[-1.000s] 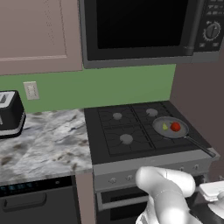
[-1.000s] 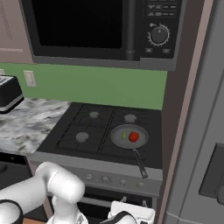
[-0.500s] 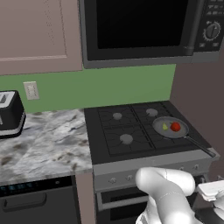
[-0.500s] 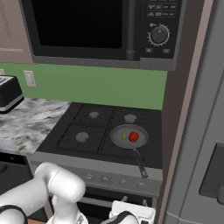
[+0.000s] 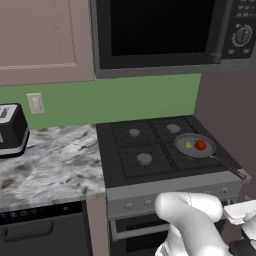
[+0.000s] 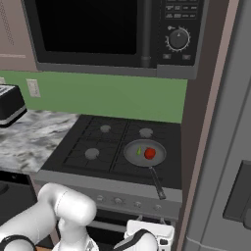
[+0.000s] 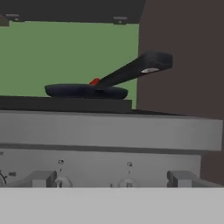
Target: Put the lemon wedge and bell pepper in the pan. Then turn on the front right burner and set the heat to medium.
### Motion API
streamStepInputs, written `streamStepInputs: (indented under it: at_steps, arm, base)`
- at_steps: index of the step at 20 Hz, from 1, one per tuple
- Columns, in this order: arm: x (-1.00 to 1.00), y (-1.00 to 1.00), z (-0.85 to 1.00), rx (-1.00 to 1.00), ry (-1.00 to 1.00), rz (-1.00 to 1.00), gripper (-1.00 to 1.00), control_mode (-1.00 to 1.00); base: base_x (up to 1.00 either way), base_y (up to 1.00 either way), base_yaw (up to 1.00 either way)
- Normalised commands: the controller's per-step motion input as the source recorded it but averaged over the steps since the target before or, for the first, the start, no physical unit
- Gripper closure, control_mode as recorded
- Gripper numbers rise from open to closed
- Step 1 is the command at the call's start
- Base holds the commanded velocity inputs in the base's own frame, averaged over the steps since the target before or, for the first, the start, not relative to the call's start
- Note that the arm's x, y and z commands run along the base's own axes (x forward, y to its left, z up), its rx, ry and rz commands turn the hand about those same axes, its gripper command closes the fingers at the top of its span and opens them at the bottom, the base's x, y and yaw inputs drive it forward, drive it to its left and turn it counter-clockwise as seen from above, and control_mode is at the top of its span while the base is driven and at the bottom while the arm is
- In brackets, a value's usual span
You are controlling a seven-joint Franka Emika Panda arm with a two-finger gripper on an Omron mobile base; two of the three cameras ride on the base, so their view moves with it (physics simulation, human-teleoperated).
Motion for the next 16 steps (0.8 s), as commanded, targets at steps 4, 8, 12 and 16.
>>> streamStepInputs:
  at_steps: [4,8,12,16]
  arm:
    - [0.14,-0.02,0.00,0.00,0.00,0.06,-1.00,-1.00]
    - [0.11,-0.17,0.00,0.00,0.00,0.03,-1.00,-1.00]
    - [0.10,-0.13,0.00,0.00,0.00,0.01,-1.00,-1.00]
    - [0.19,-0.07,-0.03,0.00,0.00,0.00,-1.00,-1.00]
  base:
    - [0.00,0.00,0.00]
    - [0.00,0.00,0.00]
    - [0.00,0.00,0.00]
    - [0.00,0.00,0.00]
